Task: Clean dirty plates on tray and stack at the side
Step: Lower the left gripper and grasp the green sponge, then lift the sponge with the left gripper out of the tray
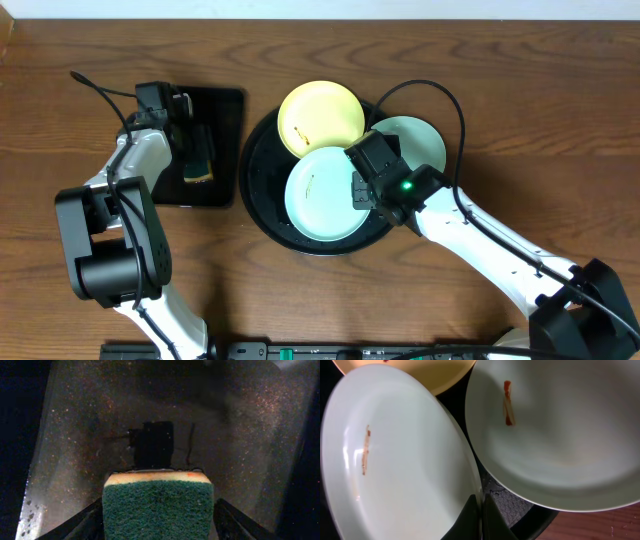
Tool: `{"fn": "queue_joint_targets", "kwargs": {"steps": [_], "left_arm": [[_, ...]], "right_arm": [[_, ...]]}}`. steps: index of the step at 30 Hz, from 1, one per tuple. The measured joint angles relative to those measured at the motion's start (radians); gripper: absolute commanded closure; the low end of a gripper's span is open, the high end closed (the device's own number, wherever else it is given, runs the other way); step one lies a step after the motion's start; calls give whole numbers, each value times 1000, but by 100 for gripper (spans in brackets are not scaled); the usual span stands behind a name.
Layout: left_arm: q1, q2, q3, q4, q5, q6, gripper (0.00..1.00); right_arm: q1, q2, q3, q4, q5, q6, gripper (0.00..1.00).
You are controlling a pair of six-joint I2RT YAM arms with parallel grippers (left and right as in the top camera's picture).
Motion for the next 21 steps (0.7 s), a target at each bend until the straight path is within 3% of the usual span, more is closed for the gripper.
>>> {"fn": "queue_joint_targets", "kwargs": {"steps": [13,18,21], "left_arm": [[0,0,0,-14,0,0,32],[0,0,0,-17,0,0,33],[0,0,0,-20,0,0,33]], "right_arm": [[0,0,-138,78,-29,37,98],[0,0,-142,77,-47,56,89],[0,0,-142,52,-61,61,89]]}}
